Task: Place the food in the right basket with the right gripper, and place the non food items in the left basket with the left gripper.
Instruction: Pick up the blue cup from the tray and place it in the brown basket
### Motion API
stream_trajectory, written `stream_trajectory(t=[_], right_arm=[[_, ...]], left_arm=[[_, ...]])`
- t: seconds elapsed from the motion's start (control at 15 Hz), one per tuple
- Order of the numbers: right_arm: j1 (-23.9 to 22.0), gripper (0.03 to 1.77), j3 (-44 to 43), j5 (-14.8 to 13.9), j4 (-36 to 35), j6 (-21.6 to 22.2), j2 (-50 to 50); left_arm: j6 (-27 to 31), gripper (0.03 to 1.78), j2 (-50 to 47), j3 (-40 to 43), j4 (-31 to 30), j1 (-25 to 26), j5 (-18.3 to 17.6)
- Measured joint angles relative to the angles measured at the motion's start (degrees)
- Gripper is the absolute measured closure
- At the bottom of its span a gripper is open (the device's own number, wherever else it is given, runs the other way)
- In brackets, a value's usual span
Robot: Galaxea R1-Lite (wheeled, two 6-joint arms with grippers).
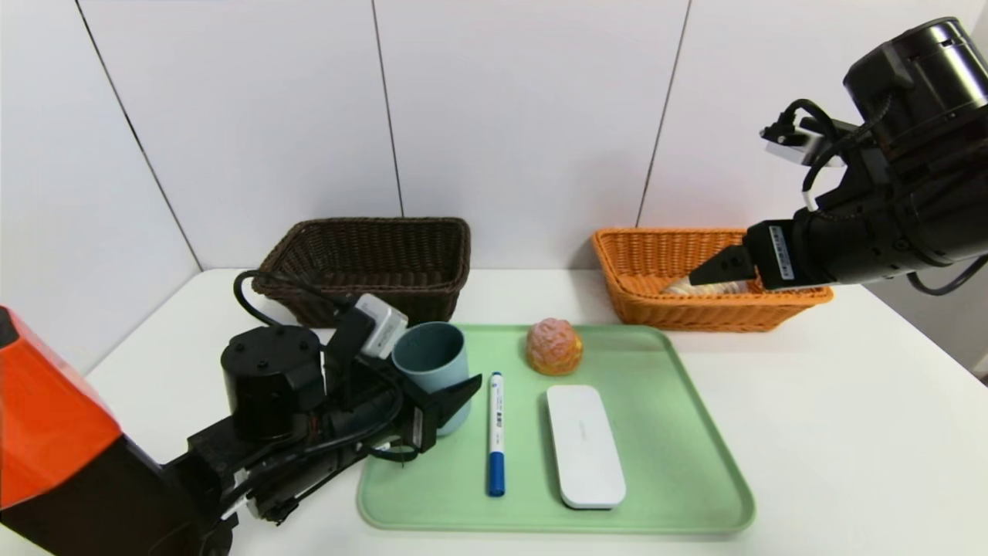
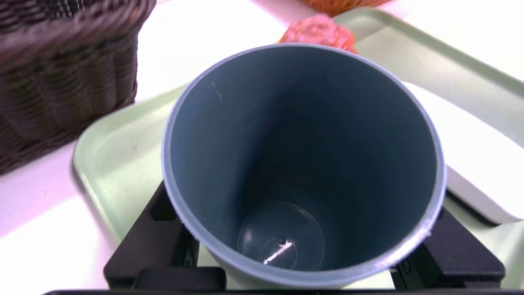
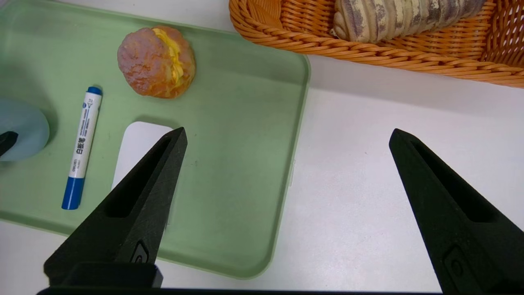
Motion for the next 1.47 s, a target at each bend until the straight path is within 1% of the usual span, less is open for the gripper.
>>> stream_trajectory(t=[0.07, 0.2, 0.4, 0.53, 0.6, 0.67, 0.73, 0.8, 0.87, 1.0, 1.2, 1.47], right_arm=[[0.00, 0.09, 0.24, -0.02, -0.02, 0.11, -0.09], [0.00, 0.09, 0.88, -0.20, 0.02, 0.34, -0.24], [0.00, 0.09, 1.05, -0.52, 0.00, 0.59, -0.30], [0.00, 0.09, 0.94, -0.52, -0.02, 0.54, -0.30], [0.00, 0.09, 0.94, -0.52, -0.02, 0.56, -0.30], [-0.06, 0.09, 0.94, -0.60, -0.02, 0.61, -0.33], [-0.09, 0.09, 0.94, -0.79, -0.02, 0.61, -0.33], [-0.11, 0.09, 0.94, -1.27, -0.02, 0.65, -0.30], [-0.16, 0.09, 0.94, -1.73, -0.02, 0.63, -0.27], [-0.46, 0.09, 0.94, -1.89, -0.05, 0.59, -0.17], [-0.68, 0.09, 0.94, -1.93, -0.02, 0.59, -0.06], [-1.32, 0.09, 1.01, -1.90, -0.05, 0.63, 0.20]], left_arm=[[-0.11, 0.64, -1.84, -1.56, 2.77, -0.41, 0.61], [-0.68, 0.64, -6.56, -7.18, 11.06, -0.99, 1.32], [-2.97, 0.64, -13.64, -23.15, 28.45, -0.51, 3.04], [-4.40, 0.64, -16.68, -35.11, 41.74, 1.88, 3.91], [-4.85, 0.64, -17.44, -40.22, 47.75, 3.95, 4.19], [-5.21, 0.64, -17.69, -44.62, 53.24, 7.06, 4.50], [-5.36, 0.64, -17.31, -47.71, 56.93, 10.23, 4.66], [-5.42, 0.64, -16.35, -49.93, 59.00, 13.20, 4.77], [-5.51, 0.64, -14.91, -51.81, 59.66, 16.02, 4.74], [-5.60, 0.64, -11.93, -53.42, 59.93, 19.86, 4.46], [-5.60, 0.64, -7.35, -54.15, 59.88, 23.08, 4.38], [-6.44, 0.64, -0.99, -54.69, 59.77, 24.48, 4.74]])
